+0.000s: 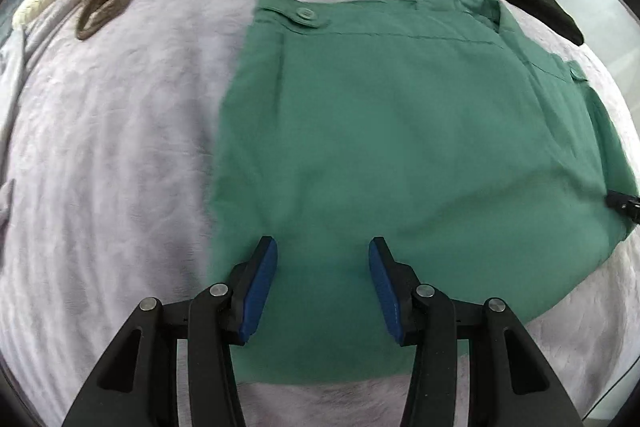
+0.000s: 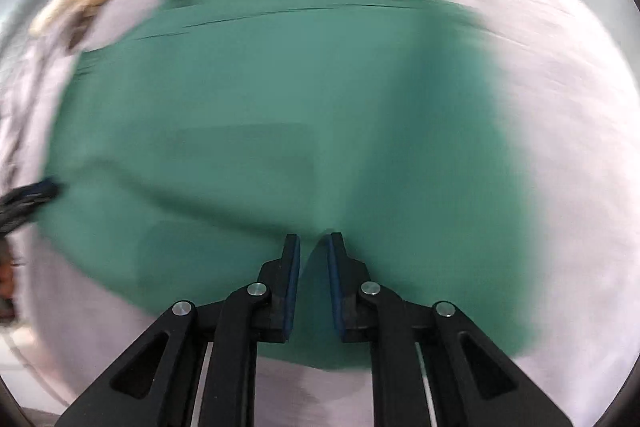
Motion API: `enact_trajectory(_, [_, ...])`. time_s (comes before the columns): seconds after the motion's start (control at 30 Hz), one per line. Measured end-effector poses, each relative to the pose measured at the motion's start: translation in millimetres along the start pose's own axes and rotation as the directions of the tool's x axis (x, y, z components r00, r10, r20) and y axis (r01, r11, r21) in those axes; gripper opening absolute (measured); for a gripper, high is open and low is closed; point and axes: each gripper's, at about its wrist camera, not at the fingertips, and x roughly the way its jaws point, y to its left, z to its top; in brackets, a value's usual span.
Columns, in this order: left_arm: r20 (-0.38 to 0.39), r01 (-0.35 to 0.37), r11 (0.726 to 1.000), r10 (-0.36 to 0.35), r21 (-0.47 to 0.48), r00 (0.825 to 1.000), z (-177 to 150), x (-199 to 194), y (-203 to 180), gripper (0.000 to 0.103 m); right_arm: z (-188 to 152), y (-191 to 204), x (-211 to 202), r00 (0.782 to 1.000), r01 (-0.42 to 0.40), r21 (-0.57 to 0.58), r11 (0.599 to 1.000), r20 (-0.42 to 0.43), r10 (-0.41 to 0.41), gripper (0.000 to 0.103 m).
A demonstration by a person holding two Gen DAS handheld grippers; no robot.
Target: Fold large clothes
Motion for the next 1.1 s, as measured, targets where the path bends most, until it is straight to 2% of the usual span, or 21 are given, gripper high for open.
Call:
enact_trajectory(0.03, [0.002,-0.017,1.000,0.017,-0.010,1.000,1.4,-1.9,5.5,0.050,-2.5,-25.2,1.3,1.000,-0.014,0.084,0.996,-0.014,0.015,0.004])
enact_trajectory(0.07, [0.005,-0.023,0.999,0.023,-0.024,1.000,3.2,-5.9,11.2,0.050,-4.5,-45.4,1.7,0.996,-0.076,0.185,0.980,-0.023,0.082,0.000])
enact_trajectory(0.1, [0.012,-0.030,0.999,0.031,-0.040,0.999,6.2,-11.4,16.5,0.050,-7.5,-66.2,-1.3,0.986,-0.158,0.316,0.936,-0.009,0.169,0.000])
enact_trajectory(0.17, [0.045,-0.055,0.997,0.057,-0.053,0.997,18.0,-19.5,27.1,0.050,-6.4,-74.7,-18.3,0.983,-0.182,0.383,0.906,0.056,0.173,0.000])
enact_trajectory(0.23, [0.088,-0.073,0.995,0.078,-0.065,0.993,33.0,-27.1,32.1,0.050,3.9,-68.1,-38.6,0.980,-0.186,0.345,0.920,0.134,0.148,0.000])
enact_trajectory(0.3, [0.115,-0.075,0.993,0.085,-0.091,0.990,50.4,-25.6,37.2,0.050,26.0,-56.3,-49.9,0.968,-0.213,0.297,0.931,0.193,0.160,0.000])
enact_trajectory(0.37, [0.130,-0.076,0.991,0.090,-0.115,0.987,67.8,-18.3,39.0,0.050,49.8,-43.2,-42.2,0.966,-0.213,0.266,0.940,0.199,0.163,0.000])
enact_trajectory(0.47, [0.111,-0.136,0.981,0.151,-0.136,0.982,83.1,8.3,40.2,0.050,74.1,-45.3,-18.1,0.982,-0.136,0.226,0.965,0.160,0.101,0.000])
enact_trajectory(0.53, [0.056,-0.163,0.970,0.176,-0.181,0.983,83.5,35.0,49.4,0.050,77.0,-48.2,12.1,0.996,-0.056,0.248,0.967,0.075,0.039,0.000])
enact_trajectory(0.6, [0.011,-0.105,0.964,0.111,-0.246,0.994,83.5,58.2,60.7,0.054,73.7,-55.9,39.3,0.997,-0.084,0.275,0.958,0.024,0.080,0.000])
enact_trajectory(0.63, [0.011,-0.087,0.955,0.094,-0.283,0.996,80.3,61.8,68.2,0.062,72.8,-57.4,42.0,0.996,-0.088,0.266,0.960,0.032,0.083,0.000])
enact_trajectory(0.7, [0.017,-0.080,0.951,0.089,-0.297,0.996,78.6,58.2,74.4,0.064,72.5,-53.2,37.4,0.998,-0.060,0.233,0.971,0.030,0.055,0.000])
enact_trajectory(0.77, [0.014,-0.094,0.959,0.102,-0.267,0.995,76.3,47.8,76.9,0.064,74.0,-44.5,32.7,1.000,-0.024,0.194,0.981,0.020,0.021,0.000])
enact_trajectory(0.83, [0.018,-0.137,0.966,0.144,-0.219,0.989,71.0,32.9,75.6,0.064,71.9,-46.0,25.4,1.000,-0.024,0.217,0.976,0.018,0.021,0.000])
enact_trajectory(0.87, [0.019,-0.151,0.967,0.158,-0.203,0.987,67.5,24.8,75.0,0.064,68.3,-46.2,19.6,0.999,-0.030,0.242,0.970,0.020,0.026,0.004])
enact_trajectory(0.97, [-0.001,-0.139,0.973,0.141,-0.184,0.990,53.2,7.7,78.5,0.064,52.7,-36.5,-1.3,1.000,-0.005,0.272,0.962,0.017,0.000,0.005])
enact_trajectory(1.03, [-0.016,-0.150,0.975,0.149,-0.162,0.989,41.6,-2.3,75.9,0.064,36.4,-25.2,-11.8,1.000,-0.023,0.270,0.963,0.022,0.018,0.016])
enact_trajectory(1.1, [-0.030,-0.155,0.976,0.152,-0.154,0.988,23.5,-10.0,73.8,0.064,22.5,-11.6,-21.5,0.998,-0.057,0.275,0.960,0.033,0.050,0.057])
